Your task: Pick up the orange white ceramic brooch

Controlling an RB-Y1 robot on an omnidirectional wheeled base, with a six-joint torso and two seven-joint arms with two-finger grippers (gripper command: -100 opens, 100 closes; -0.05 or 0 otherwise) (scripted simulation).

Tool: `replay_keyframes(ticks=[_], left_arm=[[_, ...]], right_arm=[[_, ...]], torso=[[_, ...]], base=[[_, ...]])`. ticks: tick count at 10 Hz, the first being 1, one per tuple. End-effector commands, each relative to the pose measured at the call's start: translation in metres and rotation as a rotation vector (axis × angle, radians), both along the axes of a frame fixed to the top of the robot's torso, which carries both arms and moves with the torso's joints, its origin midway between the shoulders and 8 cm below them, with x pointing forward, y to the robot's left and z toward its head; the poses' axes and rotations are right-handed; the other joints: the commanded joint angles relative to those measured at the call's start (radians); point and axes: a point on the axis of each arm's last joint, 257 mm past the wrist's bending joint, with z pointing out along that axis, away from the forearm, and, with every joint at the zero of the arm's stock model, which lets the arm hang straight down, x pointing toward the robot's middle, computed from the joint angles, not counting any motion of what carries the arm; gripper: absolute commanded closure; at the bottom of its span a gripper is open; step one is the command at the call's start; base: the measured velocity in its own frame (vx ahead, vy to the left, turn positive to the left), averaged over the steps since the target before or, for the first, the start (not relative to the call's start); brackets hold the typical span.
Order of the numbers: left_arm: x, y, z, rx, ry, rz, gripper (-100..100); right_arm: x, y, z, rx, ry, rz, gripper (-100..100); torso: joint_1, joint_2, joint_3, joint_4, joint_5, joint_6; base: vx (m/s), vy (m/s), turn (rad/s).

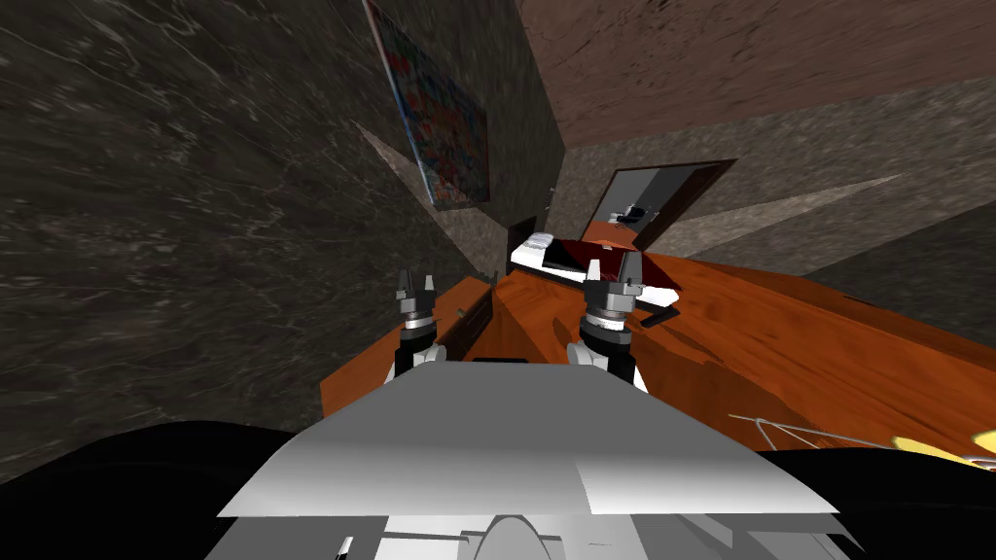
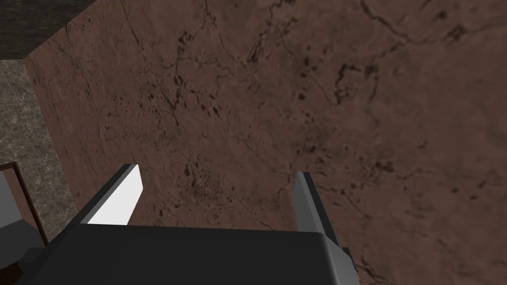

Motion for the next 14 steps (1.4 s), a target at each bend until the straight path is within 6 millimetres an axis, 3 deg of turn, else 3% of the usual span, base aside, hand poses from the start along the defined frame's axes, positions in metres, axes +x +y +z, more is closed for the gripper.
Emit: replay_keyframes(ticks=[1, 7, 8, 10, 11, 13, 14], left_arm=[[0.005, -0.001, -0.007, 0.030, 0.026, -0.009, -100], [0.050, 0.010, -0.068, 0.163, 0.241, 0.012, -100], [0.051, 0.010, -0.069, 0.163, 0.245, 0.012, -100], [0.069, 0.021, -0.100, 0.200, 0.346, 0.041, -100], [0.069, 0.021, -0.100, 0.200, 0.346, 0.041, -100], [0.087, 0.035, -0.131, 0.235, 0.445, 0.074, -100], [0.088, 0.036, -0.135, 0.234, 0.459, 0.073, -100]], right_arm=[[0.000, 0.000, 0.000, 0.000, 0.000, 0.000, 0], [0.000, 0.000, 0.000, 0.000, 0.000, 0.000, 0], [0.000, 0.000, 0.000, 0.000, 0.000, 0.000, 0], [0.000, 0.000, 0.000, 0.000, 0.000, 0.000, 0], [0.000, 0.000, 0.000, 0.000, 0.000, 0.000, 0], [0.000, 0.000, 0.000, 0.000, 0.000, 0.000, 0], [0.000, 0.000, 0.000, 0.000, 0.000, 0.000, 0]], torso=[[0.000, 0.000, 0.000, 0.000, 0.000, 0.000], [0.002, -0.002, -0.001, -0.001, 0.000, 0.000], [0.001, -0.003, -0.002, -0.001, 0.000, 0.000], [0.001, -0.002, -0.001, -0.001, 0.000, 0.000], [0.001, -0.002, -0.001, -0.001, 0.000, 0.000], [0.001, -0.002, -0.001, 0.000, 0.000, 0.000], [0.001, -0.003, -0.001, -0.001, 0.000, 0.000]], base=[[0.006, 0.001, -0.020], [0.024, 0.010, -0.041], [0.024, 0.007, -0.017], [0.026, 0.011, -0.053], [0.024, 0.008, -0.026], [0.028, 0.014, -0.059], [0.030, 0.011, -0.026]])
